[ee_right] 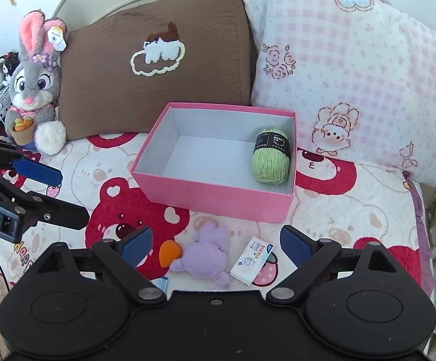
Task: Organize objects
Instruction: 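Withdraw the left tool from the box toward the wet-wipes pack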
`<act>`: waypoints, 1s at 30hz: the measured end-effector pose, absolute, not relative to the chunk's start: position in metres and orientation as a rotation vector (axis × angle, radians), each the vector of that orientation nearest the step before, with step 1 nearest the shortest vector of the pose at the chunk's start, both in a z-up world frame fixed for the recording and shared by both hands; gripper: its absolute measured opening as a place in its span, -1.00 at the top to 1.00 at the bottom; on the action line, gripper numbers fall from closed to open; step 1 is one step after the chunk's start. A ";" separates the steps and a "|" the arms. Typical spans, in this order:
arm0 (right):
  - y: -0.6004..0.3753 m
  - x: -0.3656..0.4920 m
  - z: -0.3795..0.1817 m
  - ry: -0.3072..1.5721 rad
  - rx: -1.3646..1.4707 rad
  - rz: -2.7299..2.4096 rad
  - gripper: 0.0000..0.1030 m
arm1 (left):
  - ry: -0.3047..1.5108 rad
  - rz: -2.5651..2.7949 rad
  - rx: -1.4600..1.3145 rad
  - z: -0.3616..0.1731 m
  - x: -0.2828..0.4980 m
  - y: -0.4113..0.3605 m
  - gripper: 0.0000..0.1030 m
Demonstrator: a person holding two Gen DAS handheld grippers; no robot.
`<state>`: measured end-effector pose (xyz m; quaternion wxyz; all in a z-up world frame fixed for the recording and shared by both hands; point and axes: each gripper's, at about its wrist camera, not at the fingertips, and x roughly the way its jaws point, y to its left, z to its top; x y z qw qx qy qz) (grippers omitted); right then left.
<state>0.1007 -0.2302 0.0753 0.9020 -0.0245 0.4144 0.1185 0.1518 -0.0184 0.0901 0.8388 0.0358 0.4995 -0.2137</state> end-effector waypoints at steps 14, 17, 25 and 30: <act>-0.224 0.063 0.077 0.772 -0.066 0.282 -0.87 | 1.094 -0.454 -0.006 0.076 0.130 0.009 -0.92; -0.222 0.057 0.074 0.752 -0.069 0.319 -0.87 | 1.102 -0.461 -0.028 0.072 0.127 0.014 -0.93; -0.209 0.051 0.053 0.818 -0.041 0.383 -0.87 | 1.066 -0.463 -0.051 0.064 0.118 0.028 -1.00; -0.196 0.051 0.034 0.867 -0.082 0.385 -0.87 | 1.070 -0.466 -0.076 0.050 0.115 0.033 -1.00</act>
